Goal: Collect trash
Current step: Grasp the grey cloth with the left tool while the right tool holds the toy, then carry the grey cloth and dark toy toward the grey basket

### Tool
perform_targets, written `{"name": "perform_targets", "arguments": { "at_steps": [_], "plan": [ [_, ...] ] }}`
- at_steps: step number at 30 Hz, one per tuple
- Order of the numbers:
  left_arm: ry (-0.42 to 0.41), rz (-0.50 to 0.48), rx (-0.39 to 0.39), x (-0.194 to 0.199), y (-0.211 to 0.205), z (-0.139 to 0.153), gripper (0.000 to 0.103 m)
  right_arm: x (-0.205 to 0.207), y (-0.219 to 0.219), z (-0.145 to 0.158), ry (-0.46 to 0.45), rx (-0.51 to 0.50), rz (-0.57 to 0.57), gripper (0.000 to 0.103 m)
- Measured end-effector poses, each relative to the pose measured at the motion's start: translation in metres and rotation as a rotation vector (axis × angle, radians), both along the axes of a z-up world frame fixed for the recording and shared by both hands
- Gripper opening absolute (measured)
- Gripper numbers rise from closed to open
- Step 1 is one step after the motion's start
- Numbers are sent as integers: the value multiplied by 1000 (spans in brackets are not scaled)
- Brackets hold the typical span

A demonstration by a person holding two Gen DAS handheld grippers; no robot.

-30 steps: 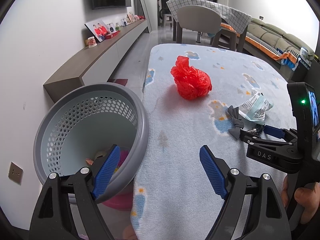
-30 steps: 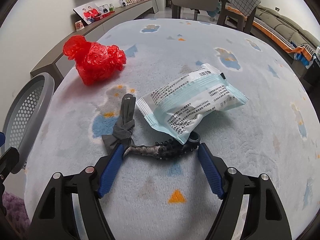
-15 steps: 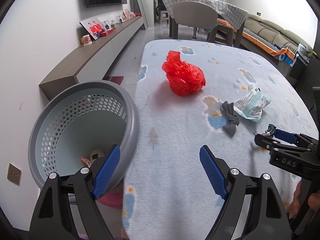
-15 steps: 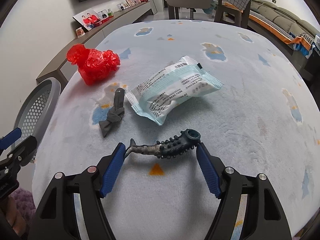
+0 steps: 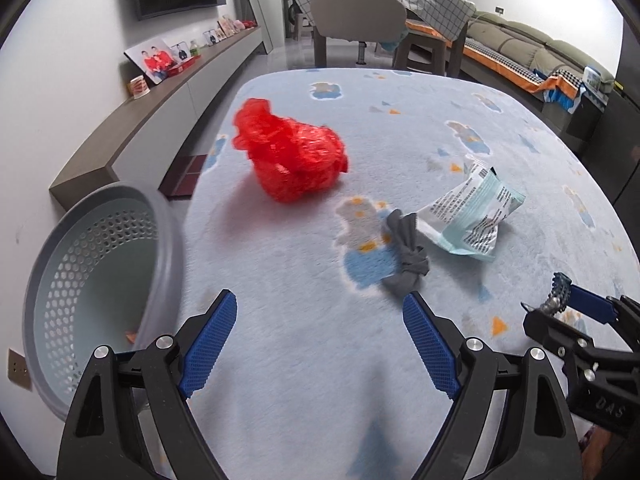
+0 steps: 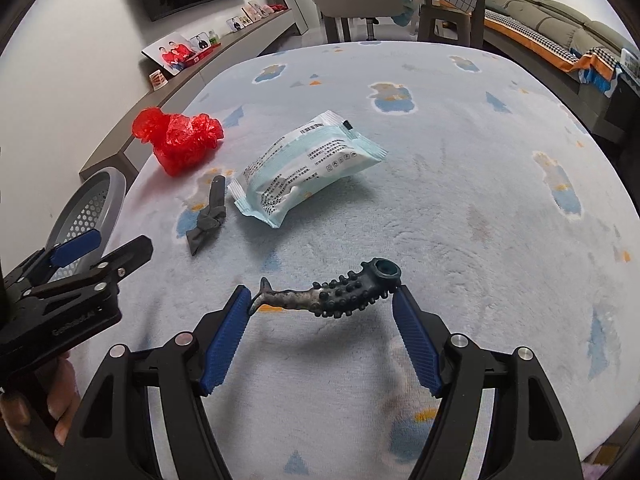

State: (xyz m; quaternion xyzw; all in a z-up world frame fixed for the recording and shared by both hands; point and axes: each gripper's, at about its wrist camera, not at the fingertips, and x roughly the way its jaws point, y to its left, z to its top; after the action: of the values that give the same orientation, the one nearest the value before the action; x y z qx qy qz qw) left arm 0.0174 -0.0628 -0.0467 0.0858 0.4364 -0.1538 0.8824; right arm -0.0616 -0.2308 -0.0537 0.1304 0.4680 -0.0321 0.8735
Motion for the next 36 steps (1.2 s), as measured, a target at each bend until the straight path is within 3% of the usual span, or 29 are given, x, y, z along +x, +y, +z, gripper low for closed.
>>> {"name": "perform_targets", "arguments": {
  "at_steps": [11,15,17,19,22,30,36],
  "plan": [
    [72,-47,-9,20,-39,-24,82,-5,-18,5,-26,54,-22,70],
    [75,-43,-11,24,-40,-25,67,-5,-22,3,-24,67,-27,70],
    [74,-51,-18,24,-39,-24,53,-5,-23,3,-23,71,-28,70],
    [79,-58,-33,23,-39,-22,29,-6,-23,3,-25,69,-28,70],
    [89,-66,-46,21,-37,-20,18,-6,-22,3,-28,67,-26,70],
    [69,-47,-49,4,-15,0,17,-3,-10,10,-33,56,-5,70],
    [30,30,-24,-4,29,21,17,4,15,24,-51,51,44,70]
  ]
}}
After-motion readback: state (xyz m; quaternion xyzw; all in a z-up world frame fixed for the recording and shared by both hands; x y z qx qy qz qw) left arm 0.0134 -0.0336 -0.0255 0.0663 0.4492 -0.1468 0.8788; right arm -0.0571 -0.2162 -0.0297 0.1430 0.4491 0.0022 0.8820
